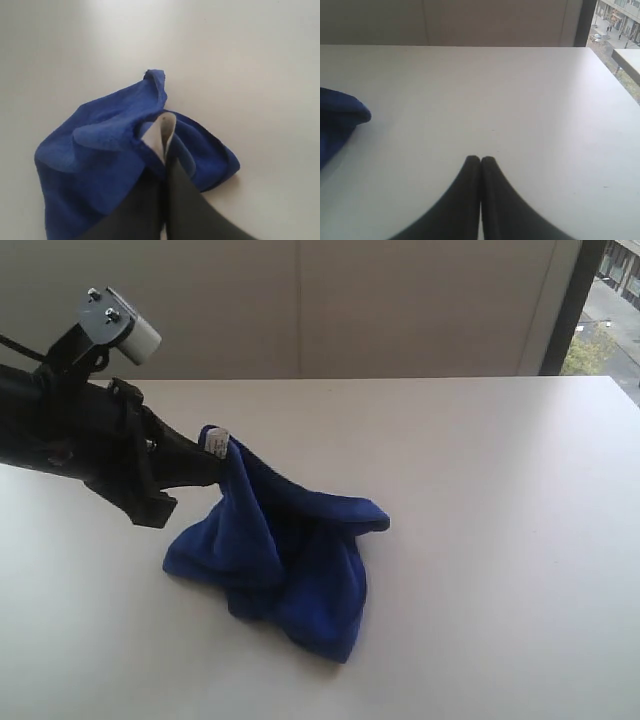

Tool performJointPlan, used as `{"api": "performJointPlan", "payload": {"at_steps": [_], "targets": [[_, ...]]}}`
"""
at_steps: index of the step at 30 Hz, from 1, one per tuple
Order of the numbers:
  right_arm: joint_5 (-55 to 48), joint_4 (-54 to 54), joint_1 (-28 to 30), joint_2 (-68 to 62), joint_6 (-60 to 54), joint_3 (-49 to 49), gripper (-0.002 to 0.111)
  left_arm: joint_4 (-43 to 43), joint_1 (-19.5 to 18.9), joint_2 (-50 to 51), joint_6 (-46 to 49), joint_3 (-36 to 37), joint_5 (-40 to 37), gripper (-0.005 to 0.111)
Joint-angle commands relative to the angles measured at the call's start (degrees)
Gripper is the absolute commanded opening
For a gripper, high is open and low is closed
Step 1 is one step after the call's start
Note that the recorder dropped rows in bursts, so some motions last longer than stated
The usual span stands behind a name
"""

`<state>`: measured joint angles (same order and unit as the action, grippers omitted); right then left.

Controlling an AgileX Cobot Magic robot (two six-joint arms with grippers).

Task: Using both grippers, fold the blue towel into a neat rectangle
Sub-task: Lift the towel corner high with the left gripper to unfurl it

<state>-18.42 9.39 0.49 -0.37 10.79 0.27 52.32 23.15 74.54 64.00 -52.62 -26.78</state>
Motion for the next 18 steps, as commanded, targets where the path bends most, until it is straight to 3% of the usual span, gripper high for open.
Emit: {"api": "performJointPlan", "payload": {"at_steps": [1,9,18], "targets": [[1.87,4.71,-0.10,0.37,-1.91,-0.27,0.000,-5.45,0.29,-3.37,-2.04,-0.13,-2.32,0.000],[10.16,8.25,-0.10,0.37,-1.64,-0.27,0.000,-11.87,0.29,-7.26,-3.02,-0.80,-2.43,0.000],[31.31,1.62,-0.10,0.37,9.22,-0.27,0.000,-23.76,0.29,-7.26,-8.46,-13.96,-8.68,0.000]]}}
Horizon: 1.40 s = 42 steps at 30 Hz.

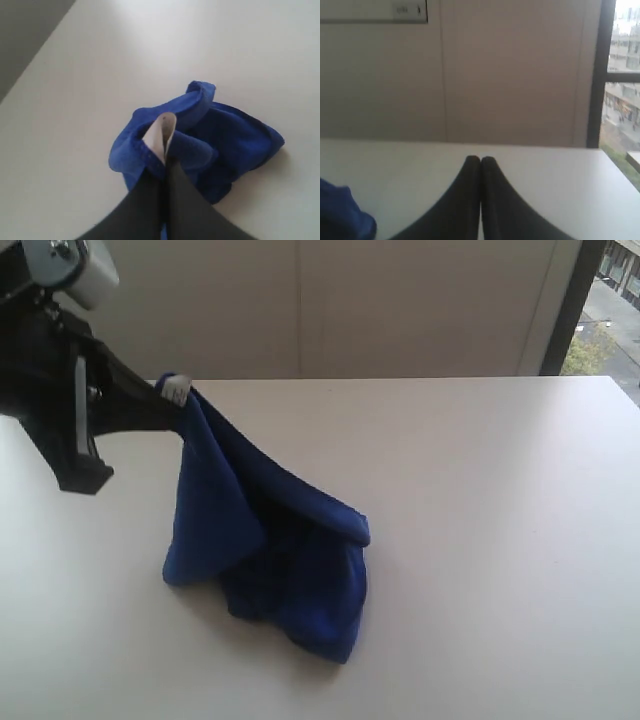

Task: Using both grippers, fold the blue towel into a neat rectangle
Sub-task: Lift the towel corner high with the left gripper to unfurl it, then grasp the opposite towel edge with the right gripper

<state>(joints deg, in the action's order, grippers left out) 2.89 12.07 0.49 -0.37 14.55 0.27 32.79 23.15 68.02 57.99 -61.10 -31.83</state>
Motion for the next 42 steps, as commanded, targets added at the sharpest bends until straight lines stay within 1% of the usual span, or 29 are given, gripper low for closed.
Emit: {"api": "performJointPlan", "payload": {"at_steps": [1,5,9,13,18,20,21,24,25,26,29,32,34,37,39,40,42], "targets": [[12.77,-1.05,-0.10,0.37,6.44,-0.27,0.000,-5.96,0.29,-0.74,-3.21,-7.13,-4.74,0.000],[20.39,-1.13,-0.10,0.37,6.44,-0.27,0.000,-13.15,0.29,-0.74,-6.90,-11.93,-9.04,0.000],[24.73,-1.13,-0.10,0.37,7.76,-0.27,0.000,-20.15,0.29,-0.74,-9.91,-14.14,-10.71,0.000],[29.83,-0.71,-0.10,0.37,14.06,-0.27,0.000,-23.61,0.29,-0.74,-11.03,-16.45,-13.06,0.000],[33.27,0.24,-0.10,0.37,19.44,-0.27,0.000,-26.28,0.29,-0.74,-11.76,-19.13,-13.41,0.000],[30.43,0.22,-0.10,0.37,19.43,-0.27,0.000,-26.91,0.29,-0.74,-11.86,-20.45,-13.41,0.000],[26.09,0.22,-0.10,0.37,20.16,-0.27,0.000,-26.91,0.29,-0.74,-11.89,-21.10,-13.41,0.000],[6.32,0.22,-0.10,0.24,23.35,0.35,0.000,-26.91,0.29,-0.74,-11.89,-22.71,-12.54,0.000],[3.31,0.12,-0.10,-1.00,23.35,0.63,0.000,-26.91,0.29,-0.74,-11.89,-23.08,-12.28,0.000],[2.03,0.12,-0.10,-2.51,23.35,0.63,0.000,-27.02,0.29,-0.74,-11.75,-23.55,-11.72,0.000],[3.10,0.90,-0.59,-9.75,23.10,1.55,0.000,-27.48,0.29,-0.74,-11.75,-24.66,-9.99,0.000],[5.70,5.72,-1.70,-18.87,23.12,4.30,0.000,-27.48,0.29,-0.74,-11.87,-26.36,-8.43,0.000],[9.26,9.50,-2.99,-26.71,23.12,6.61,0.000,-27.48,0.29,-0.74,-11.97,-27.44,-7.21,0.000],[15.98,18.60,-5.72,-38.78,25.00,10.68,0.001,-27.38,0.29,-0.74,-12.98,-29.08,-5.68,0.000],[22.99,28.47,-7.54,-47.58,27.90,13.44,0.008,-27.38,0.29,-0.64,-13.11,-30.20,-5.41,0.000],[25.75,32.54,-8.15,-51.06,30.10,14.63,0.015,-27.38,0.29,-0.64,-13.11,-30.51,-5.41,0.000],[31.38,43.14,-9.23,-59.12,34.84,17.57,0.031,-27.62,0.29,-0.64,-13.11,-31.25,-5.41,0.000]]}}
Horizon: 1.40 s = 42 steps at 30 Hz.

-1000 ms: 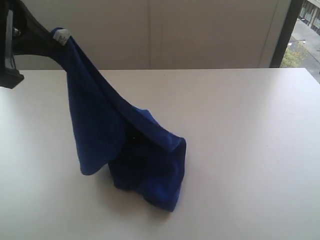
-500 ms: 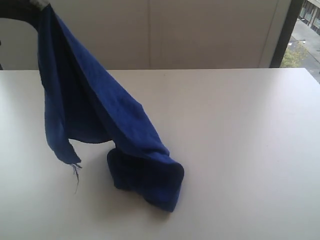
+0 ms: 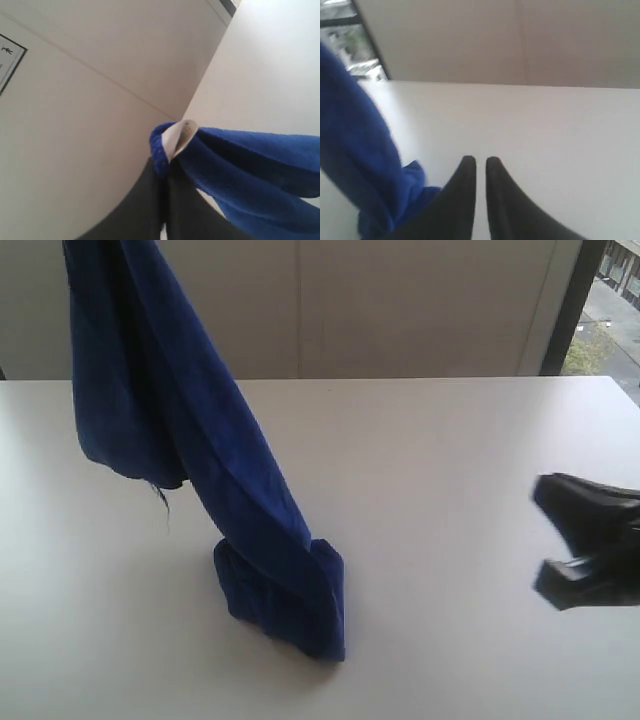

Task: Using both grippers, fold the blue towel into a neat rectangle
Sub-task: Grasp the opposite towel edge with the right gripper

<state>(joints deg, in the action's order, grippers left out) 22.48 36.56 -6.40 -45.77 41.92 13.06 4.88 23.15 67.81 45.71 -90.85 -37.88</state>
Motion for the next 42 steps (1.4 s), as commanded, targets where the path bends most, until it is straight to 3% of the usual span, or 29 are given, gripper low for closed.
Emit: {"api": "performJointPlan", "payload": {"at_steps": [1,4,11,14,22,25,35,42], "targets": [[14.05,23.71,-2.63,-17.36,8.82,5.82,0.038,0.15,0.29,-0.42,-0.82,-1.73,0.54,0.000],[22.36,32.58,-3.91,-28.81,10.81,8.67,0.059,-1.98,0.29,-0.42,-0.82,-1.89,0.14,0.000],[25.24,33.47,-9.32,-43.96,4.48,12.91,0.059,-4.49,0.29,-0.42,-0.82,-1.89,0.02,0.000],[14.09,33.28,-13.13,-47.48,4.60,16.04,0.059,-5.55,0.29,-0.42,-0.82,-1.89,0.02,0.000],[8.47,31.16,-16.59,-53.44,4.68,22.72,0.056,-5.55,0.29,-0.42,-0.82,-1.89,0.13,0.000],[6.85,31.16,-17.35,-54.92,5.72,23.77,0.050,-6.09,0.29,-0.42,-0.82,-1.89,0.10,0.000],[-0.63,31.16,-17.53,-55.62,6.89,24.15,0.002,-9.44,0.29,-0.53,-1.07,-1.89,0.10,0.000],[-18.08,31.37,-17.53,-45.80,7.09,24.90,0.000,-15.88,0.29,-0.53,-3.97,-1.89,-2.38,0.000]]}}
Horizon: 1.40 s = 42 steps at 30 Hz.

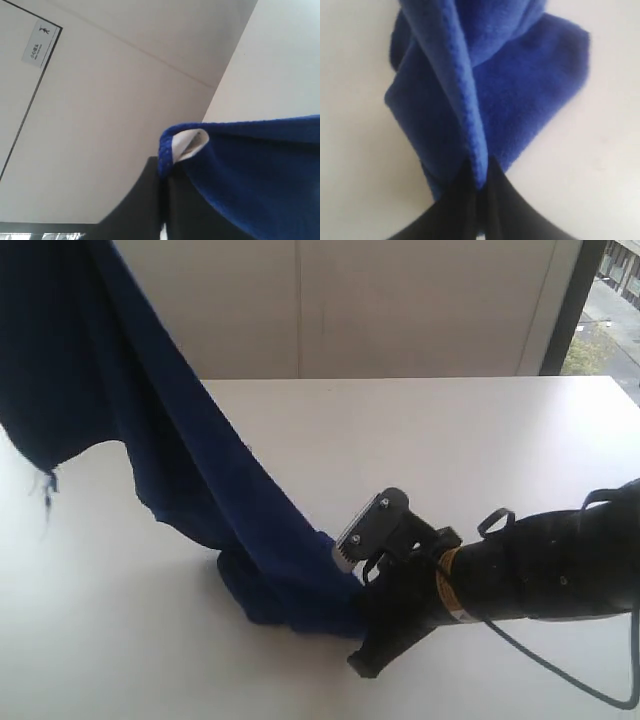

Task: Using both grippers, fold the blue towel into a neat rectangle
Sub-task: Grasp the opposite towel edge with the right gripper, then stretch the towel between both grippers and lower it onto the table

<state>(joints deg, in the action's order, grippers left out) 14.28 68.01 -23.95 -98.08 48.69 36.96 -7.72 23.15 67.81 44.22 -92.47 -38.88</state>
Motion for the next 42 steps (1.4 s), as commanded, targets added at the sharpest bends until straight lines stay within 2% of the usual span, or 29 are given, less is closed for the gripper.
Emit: {"api": "performJointPlan", "payload": {"at_steps": [1,9,17,27,37,42], "targets": [[-13.60,-0.08,0.02,8.95,0.21,1.46,0.000,-3.83,0.29,-0.53,-2.96,-0.27,-1.77,0.000],[-34.74,-2.03,0.02,26.45,-13.52,6.89,0.000,-4.11,0.29,-0.53,-5.64,-0.27,-4.09,0.000],[-50.80,-21.39,0.02,35.64,-45.01,12.51,0.000,-3.90,0.29,-0.76,-7.20,-0.27,-10.37,0.000],[-63.74,-34.47,0.02,41.82,-63.52,15.99,0.000,0.01,0.29,-3.63,-8.43,-0.27,-31.08,0.000],[-77.58,-49.01,0.02,49.01,-78.64,19.64,0.000,5.35,0.29,-9.30,-10.24,0.19,-31.08,0.000],[-81.02,-46.55,0.02,49.44,-78.28,19.91,0.000,4.03,0.29,-12.76,-11.40,5.56,-31.08,0.000]]}}
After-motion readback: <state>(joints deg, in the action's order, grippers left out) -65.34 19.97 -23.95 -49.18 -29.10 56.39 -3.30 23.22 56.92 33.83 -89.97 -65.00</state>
